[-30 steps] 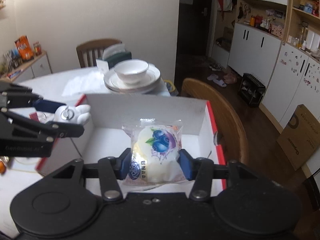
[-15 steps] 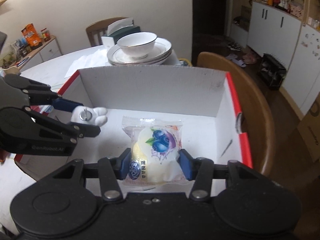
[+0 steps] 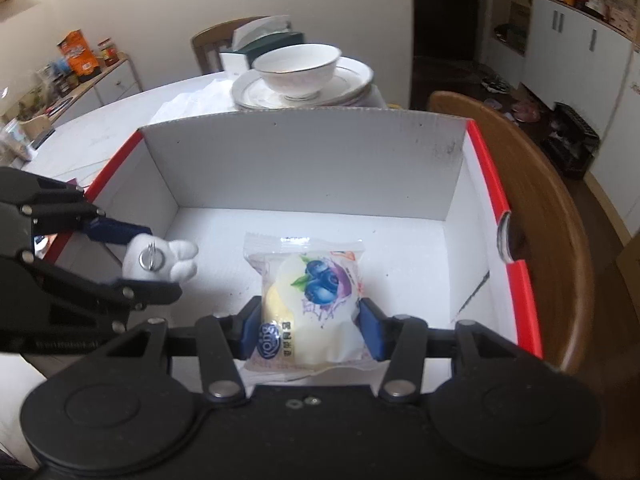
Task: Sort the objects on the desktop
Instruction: 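Open the right tool to drop the bun while the left tool releases the bunny in the box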
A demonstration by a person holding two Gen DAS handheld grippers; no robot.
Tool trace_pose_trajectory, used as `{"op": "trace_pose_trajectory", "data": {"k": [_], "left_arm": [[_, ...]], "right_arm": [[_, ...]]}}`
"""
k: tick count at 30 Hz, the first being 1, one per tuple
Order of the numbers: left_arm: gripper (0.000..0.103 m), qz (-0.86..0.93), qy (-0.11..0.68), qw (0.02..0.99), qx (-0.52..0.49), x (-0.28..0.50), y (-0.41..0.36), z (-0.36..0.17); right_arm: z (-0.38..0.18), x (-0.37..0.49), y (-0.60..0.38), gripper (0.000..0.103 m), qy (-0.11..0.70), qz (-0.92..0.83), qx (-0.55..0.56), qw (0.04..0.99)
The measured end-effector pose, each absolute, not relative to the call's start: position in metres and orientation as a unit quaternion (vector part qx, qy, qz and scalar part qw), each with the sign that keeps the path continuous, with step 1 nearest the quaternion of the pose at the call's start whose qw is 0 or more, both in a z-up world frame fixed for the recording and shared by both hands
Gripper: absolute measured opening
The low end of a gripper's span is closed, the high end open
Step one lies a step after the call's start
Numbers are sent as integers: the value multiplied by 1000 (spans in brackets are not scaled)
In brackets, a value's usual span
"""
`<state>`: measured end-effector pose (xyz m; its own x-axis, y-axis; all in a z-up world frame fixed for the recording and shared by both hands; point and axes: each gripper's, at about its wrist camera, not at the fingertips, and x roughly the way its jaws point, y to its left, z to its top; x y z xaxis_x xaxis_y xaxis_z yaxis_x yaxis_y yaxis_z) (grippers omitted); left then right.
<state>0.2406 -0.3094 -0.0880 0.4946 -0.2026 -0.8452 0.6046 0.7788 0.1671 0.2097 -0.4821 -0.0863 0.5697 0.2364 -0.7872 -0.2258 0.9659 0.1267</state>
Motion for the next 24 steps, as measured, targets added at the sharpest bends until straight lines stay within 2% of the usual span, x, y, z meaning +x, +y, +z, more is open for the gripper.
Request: {"op": "trace_pose_trajectory", "data": {"k": [11, 13, 15, 20, 24], "left_arm": [[52, -204, 460, 838, 213, 243, -293, -88], [57, -205, 458, 840, 205, 243, -292, -86], [66, -207, 453, 844, 198, 242, -292, -83], [78, -206, 436, 857, 181, 238, -293, -73], [81, -209, 428, 865, 158, 234, -290, -65]], "right_arm": [[-83, 229, -450, 53, 445, 157, -59, 880], [-82, 228, -453, 63, 443, 161, -58, 880], [-81, 227, -454, 68, 441, 163, -55, 881], [-78, 224, -462, 69, 440, 167, -45, 881], [-69, 220, -465, 77, 427, 174, -32, 887]]}}
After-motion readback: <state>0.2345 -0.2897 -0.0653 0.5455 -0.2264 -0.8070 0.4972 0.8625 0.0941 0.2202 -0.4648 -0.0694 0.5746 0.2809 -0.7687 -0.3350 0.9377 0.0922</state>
